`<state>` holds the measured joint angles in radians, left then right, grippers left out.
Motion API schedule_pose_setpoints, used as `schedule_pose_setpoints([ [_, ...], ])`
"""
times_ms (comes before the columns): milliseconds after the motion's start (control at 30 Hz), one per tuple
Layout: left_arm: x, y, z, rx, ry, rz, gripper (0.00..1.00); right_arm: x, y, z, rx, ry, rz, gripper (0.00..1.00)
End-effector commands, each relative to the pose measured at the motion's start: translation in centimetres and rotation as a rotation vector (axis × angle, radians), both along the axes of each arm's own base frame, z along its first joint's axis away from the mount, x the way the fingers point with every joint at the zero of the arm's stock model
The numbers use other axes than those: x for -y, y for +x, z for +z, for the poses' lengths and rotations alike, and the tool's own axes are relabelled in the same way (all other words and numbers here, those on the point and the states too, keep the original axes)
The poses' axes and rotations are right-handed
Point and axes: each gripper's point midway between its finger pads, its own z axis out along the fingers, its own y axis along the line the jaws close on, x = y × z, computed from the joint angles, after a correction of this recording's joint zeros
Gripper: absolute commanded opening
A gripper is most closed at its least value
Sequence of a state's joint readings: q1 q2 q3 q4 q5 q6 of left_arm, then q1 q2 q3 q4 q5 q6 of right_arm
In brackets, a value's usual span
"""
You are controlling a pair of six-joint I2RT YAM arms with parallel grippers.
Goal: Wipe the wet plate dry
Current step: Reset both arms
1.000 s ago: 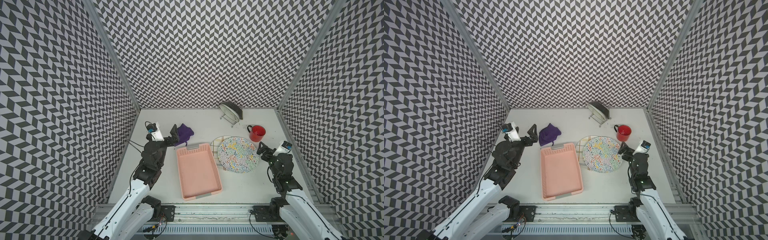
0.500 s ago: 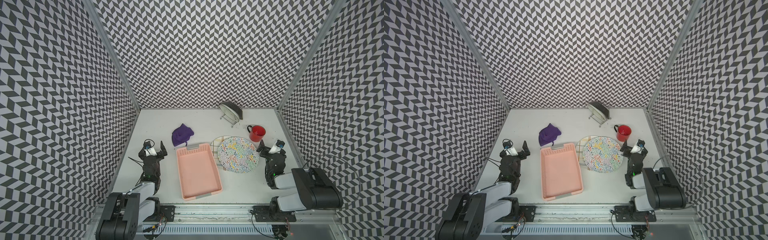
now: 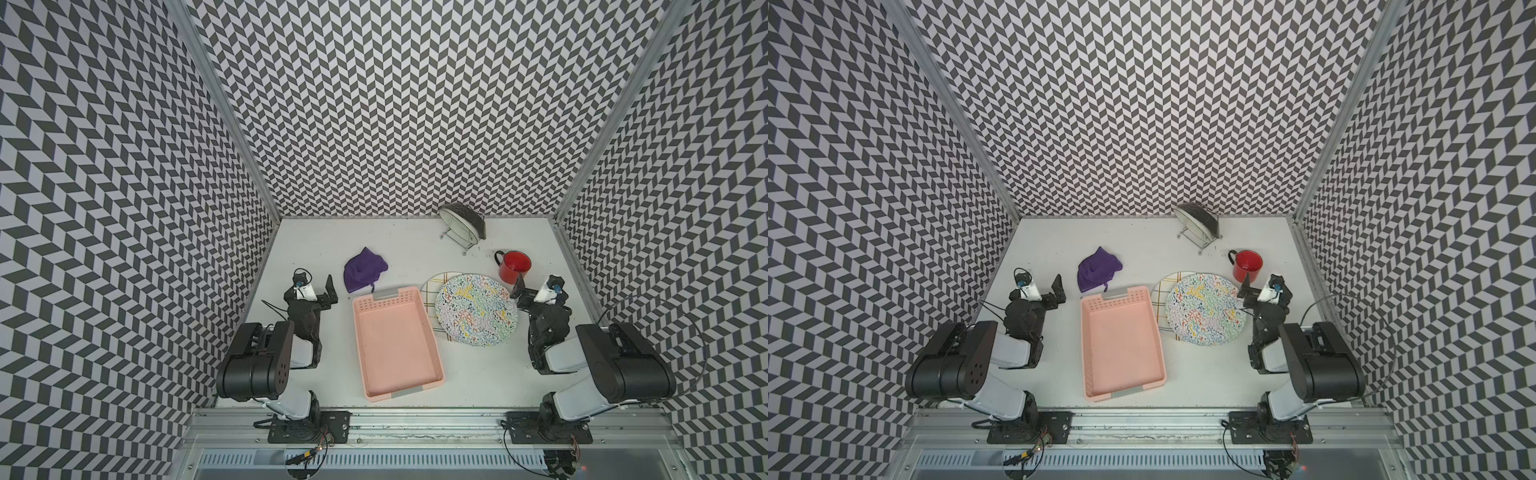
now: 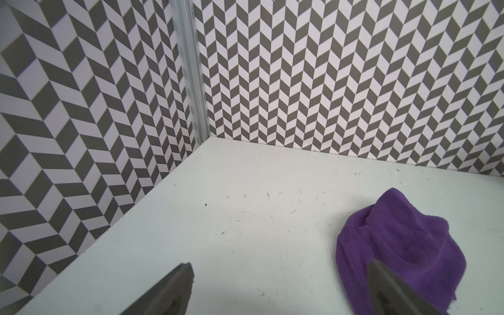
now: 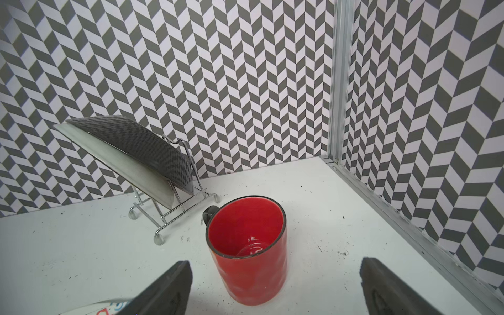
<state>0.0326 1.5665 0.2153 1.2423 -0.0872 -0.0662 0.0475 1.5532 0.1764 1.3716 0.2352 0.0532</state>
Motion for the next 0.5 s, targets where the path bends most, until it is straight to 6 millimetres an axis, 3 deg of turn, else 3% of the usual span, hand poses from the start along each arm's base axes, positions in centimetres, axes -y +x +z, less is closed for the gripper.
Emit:
schedule_pose_setpoints([
  [0, 0.59, 0.39, 2.61, 0.1, 0.029, -0.026, 1.0, -0.52, 0.42, 0.9, 0.034, -0.018, 0.015, 1.0],
  [467, 0.93, 0.54, 2.63, 0.095, 0.038, -0.042, 1.0, -1.12, 0.82, 0.76, 0.019, -0.036, 0.031, 1.0],
])
